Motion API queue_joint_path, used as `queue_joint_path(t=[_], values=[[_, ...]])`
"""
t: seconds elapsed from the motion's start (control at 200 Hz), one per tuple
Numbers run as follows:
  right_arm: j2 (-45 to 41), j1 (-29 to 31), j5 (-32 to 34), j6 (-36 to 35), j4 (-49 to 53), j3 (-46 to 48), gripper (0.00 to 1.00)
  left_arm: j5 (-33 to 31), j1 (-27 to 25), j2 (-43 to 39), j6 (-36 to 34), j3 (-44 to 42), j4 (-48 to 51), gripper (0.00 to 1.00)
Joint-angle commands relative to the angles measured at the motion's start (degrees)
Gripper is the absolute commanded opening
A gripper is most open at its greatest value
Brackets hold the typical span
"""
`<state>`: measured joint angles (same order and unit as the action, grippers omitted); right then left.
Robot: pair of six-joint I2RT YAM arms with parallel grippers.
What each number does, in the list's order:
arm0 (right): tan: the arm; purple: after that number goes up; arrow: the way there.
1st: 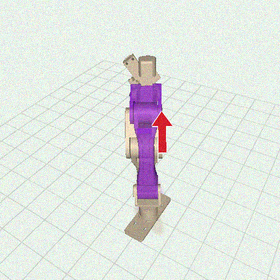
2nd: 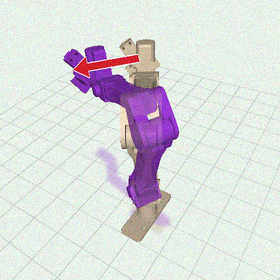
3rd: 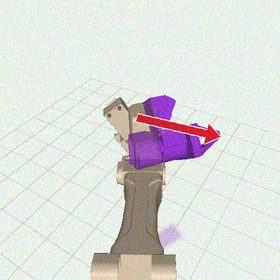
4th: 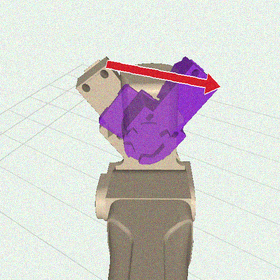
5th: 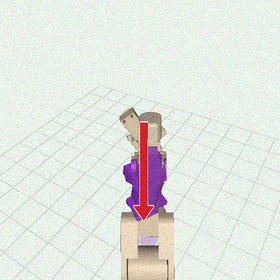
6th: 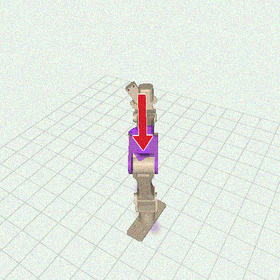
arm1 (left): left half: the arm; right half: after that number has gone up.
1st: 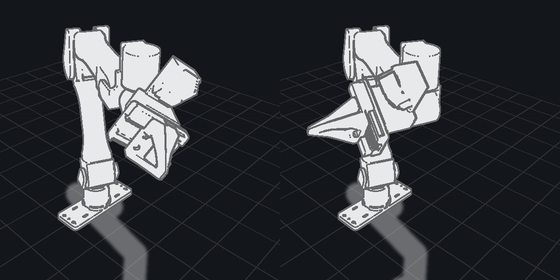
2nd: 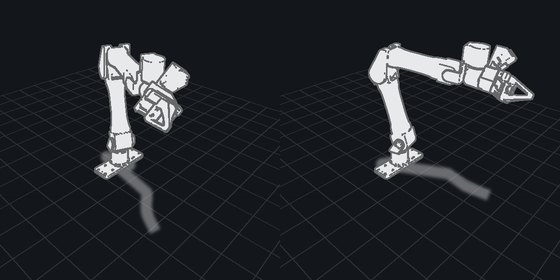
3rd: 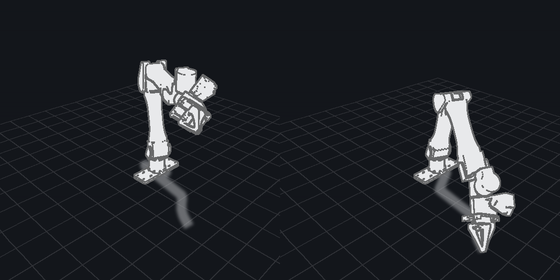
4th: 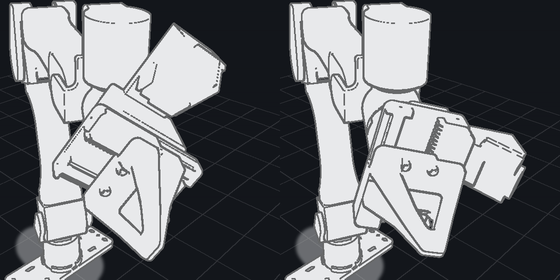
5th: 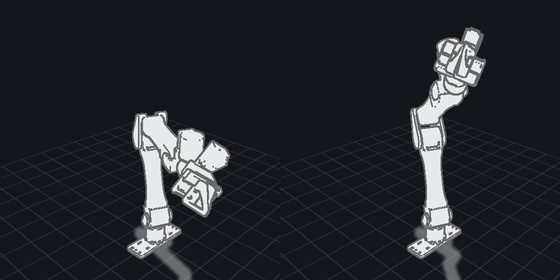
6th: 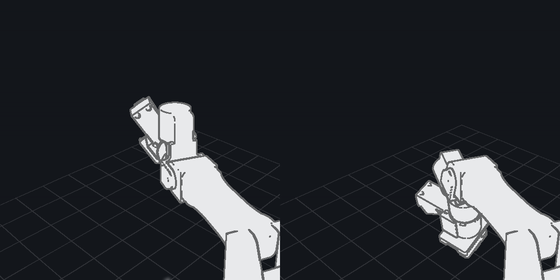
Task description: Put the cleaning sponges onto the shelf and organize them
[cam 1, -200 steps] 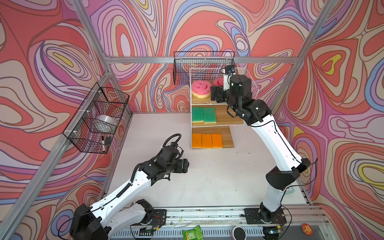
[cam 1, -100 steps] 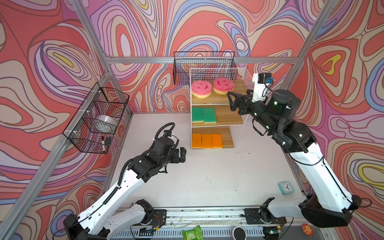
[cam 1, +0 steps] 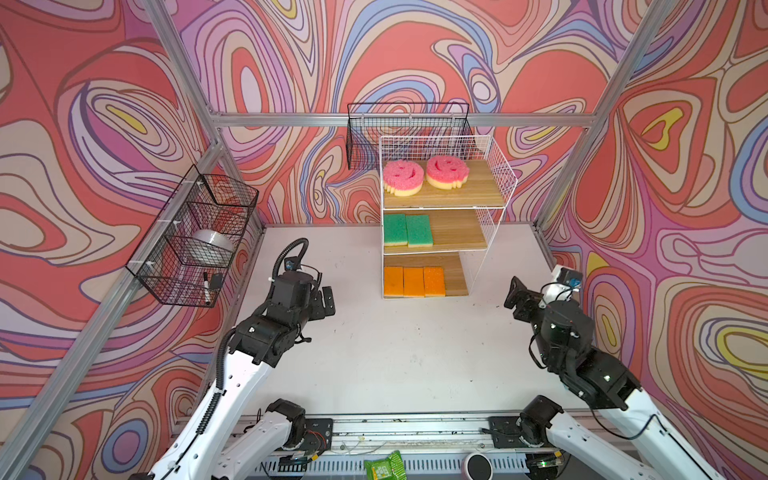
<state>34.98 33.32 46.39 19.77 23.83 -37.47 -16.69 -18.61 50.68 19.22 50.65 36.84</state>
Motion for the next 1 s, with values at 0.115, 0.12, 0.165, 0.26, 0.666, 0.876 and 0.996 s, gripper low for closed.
queue_joint_path(t=[0.115,0.12,0.165,0.26,0.666,0.876,0.996], values=[[8.1,-7.3,0.0,-9.4,-34.1,16.1,0.98,-1.7,7.4,4.2,-12.6,-14.9,-25.8,1.00],[8.4,-7.8,-0.3,-9.4,-34.6,16.3,0.99,-1.4,7.8,4.5,-12.6,-15.0,-26.1,1.00],[11.9,-12.2,-3.9,-8.8,-37.9,17.7,0.98,0.7,10.2,7.7,-12.2,-16.6,-28.8,1.00],[19.4,-20.4,-11.4,-10.9,-52.5,23.0,0.99,6.9,15.0,14.4,-11.6,-18.0,-34.0,1.00],[58.0,-25.0,-17.0,-18.5,-109.0,28.5,0.98,11.4,16.7,30.4,-14.1,-20.6,-65.5,1.00],[62.9,-25.0,-22.9,-21.4,-109.2,25.7,0.98,8.7,17.1,32.5,-17.3,-27.6,-80.7,1.00],[65.5,-25.0,-30.2,-23.6,-109.2,25.1,0.98,10.8,17.0,38.2,-18.5,-32.8,-96.2,1.00]])
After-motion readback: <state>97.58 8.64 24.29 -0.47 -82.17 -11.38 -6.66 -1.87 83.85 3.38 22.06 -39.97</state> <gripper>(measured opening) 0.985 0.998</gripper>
